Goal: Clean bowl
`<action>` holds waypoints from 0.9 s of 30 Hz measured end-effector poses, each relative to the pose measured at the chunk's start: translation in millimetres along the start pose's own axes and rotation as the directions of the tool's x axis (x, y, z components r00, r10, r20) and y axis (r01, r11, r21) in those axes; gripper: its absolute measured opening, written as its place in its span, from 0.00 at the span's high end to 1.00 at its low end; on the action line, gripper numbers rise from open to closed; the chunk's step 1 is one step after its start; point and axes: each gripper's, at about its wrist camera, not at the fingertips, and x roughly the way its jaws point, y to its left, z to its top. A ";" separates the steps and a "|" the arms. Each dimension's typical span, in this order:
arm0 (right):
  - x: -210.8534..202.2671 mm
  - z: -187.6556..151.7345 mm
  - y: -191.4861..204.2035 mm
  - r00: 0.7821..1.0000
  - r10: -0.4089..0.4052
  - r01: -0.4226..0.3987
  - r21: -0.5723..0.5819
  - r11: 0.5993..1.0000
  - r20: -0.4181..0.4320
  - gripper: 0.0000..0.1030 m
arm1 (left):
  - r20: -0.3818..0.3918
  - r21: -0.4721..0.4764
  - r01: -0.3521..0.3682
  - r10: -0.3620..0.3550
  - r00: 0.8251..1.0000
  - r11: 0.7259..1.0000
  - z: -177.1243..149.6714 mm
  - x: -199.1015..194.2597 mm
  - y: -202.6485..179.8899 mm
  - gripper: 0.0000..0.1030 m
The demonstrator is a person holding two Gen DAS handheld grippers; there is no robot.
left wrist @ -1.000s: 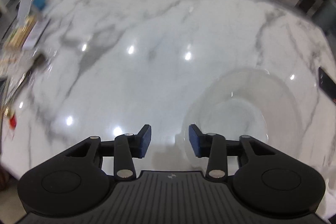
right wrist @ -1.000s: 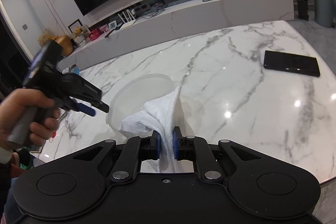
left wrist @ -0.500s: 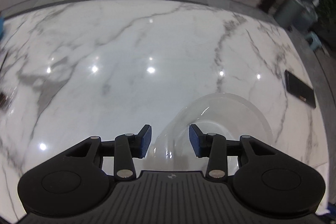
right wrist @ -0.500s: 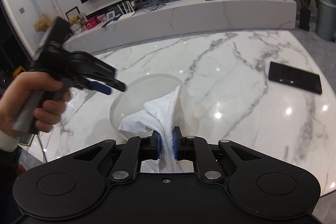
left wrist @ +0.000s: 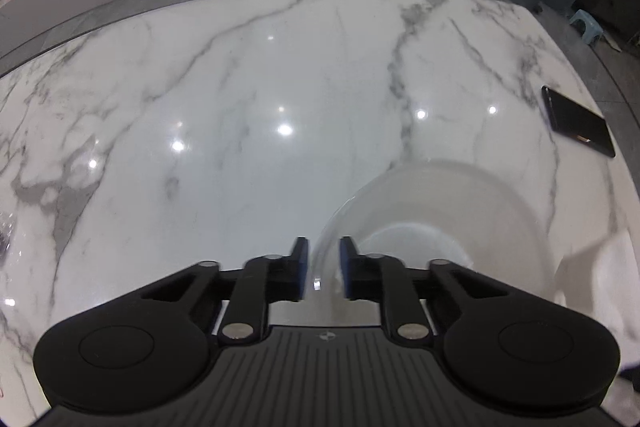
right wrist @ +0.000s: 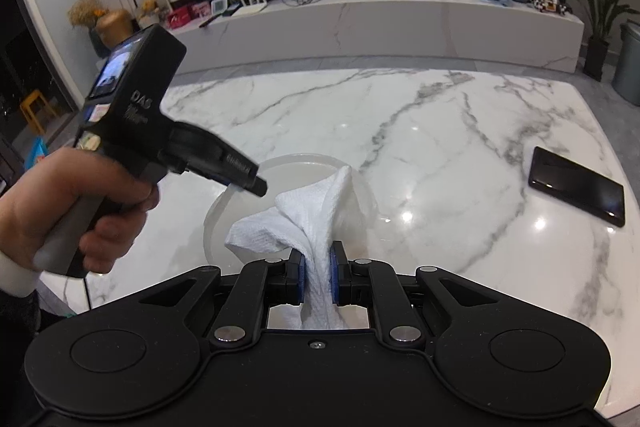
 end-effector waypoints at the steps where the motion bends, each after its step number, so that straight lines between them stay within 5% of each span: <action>1: 3.5 1.0 0.2 1.000 -0.003 0.003 -0.001 1.000 -0.008 0.90 | -0.005 0.001 -0.005 0.005 1.000 1.000 -3.6 -1.1 -0.4 0.93; 13: 7.2 -4.6 12.4 1.000 -0.016 0.016 0.004 1.000 -0.025 0.90 | 0.000 -0.040 -0.036 0.037 0.999 0.999 -26.0 -10.7 6.7 0.92; 27: 27.3 -3.6 9.8 0.989 -0.109 0.103 -0.061 0.993 -0.095 0.90 | 0.021 0.037 -0.067 0.066 0.998 0.997 -28.0 -8.9 1.4 0.92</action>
